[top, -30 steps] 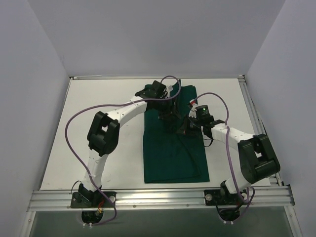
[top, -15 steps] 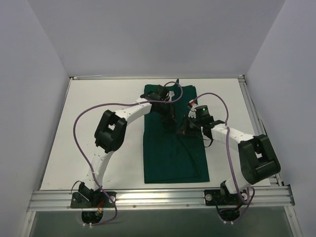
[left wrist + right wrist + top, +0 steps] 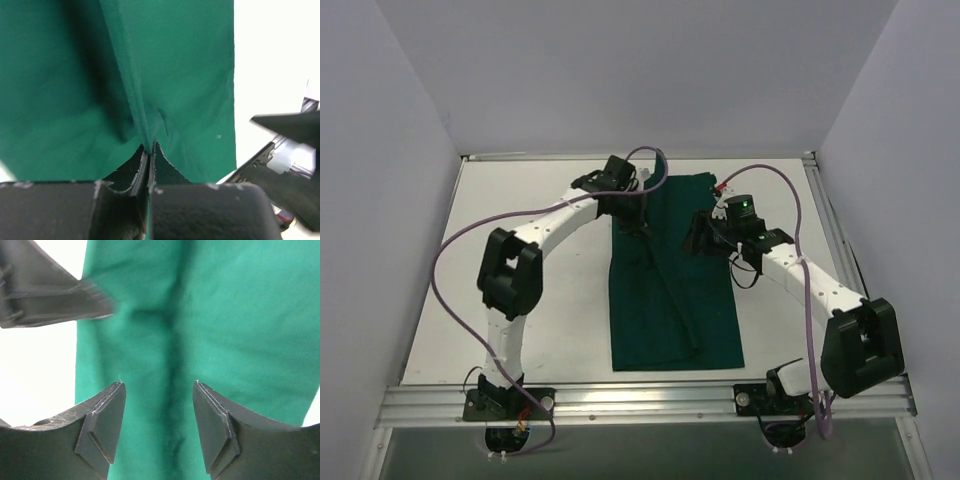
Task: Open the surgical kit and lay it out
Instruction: Open the surgical kit at the center of the board.
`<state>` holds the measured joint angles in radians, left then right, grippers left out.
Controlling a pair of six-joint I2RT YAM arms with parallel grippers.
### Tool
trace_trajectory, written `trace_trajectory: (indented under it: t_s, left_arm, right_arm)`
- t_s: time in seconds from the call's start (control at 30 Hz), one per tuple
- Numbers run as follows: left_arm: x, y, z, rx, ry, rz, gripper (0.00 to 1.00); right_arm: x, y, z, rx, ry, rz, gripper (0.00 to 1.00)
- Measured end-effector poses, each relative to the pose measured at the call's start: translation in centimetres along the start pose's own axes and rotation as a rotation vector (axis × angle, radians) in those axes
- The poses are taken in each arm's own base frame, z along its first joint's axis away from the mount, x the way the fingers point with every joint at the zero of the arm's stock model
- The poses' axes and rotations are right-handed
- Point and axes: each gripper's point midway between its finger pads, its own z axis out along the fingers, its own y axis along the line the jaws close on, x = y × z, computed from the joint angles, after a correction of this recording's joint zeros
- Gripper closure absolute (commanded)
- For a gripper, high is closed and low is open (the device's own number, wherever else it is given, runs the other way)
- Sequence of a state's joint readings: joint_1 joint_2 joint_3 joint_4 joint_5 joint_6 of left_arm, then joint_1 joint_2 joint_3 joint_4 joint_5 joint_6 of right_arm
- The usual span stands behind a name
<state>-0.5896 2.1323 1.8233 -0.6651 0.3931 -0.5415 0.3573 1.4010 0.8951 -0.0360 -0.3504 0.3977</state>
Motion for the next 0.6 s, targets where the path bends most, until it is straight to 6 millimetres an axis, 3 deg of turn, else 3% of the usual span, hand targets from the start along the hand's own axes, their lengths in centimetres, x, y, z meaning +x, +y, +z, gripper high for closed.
trace_trajectory:
  t_s: [0.13,0.33,0.43,0.6]
  left_arm:
    - [-1.5,2.6,-6.2,-0.043,-0.089,-0.022,0.98]
    - [-3.0,9.6,-13.8,-0.189,-0.211,-0.113,0.98]
    - [-2.4,15.7,-16.4,-0.285,-0.229,-0.220,0.98]
    - [0.7,25.7,-21.0,-0.518,-0.222,-0.413,0.94]
  right_arm:
    - [-3.2,-0.5,-1.6,0.017,-0.090,0.001,0.46]
    - [-3.0,-2.4,-1.1,0.050,-0.063,0.029,0.46]
    - [-2.3,-2.6,-0.4,0.046,-0.032,0.030,0.46]
    - [-1.2,-3.0,1.0,0.033,0.020,0.036,0.46]
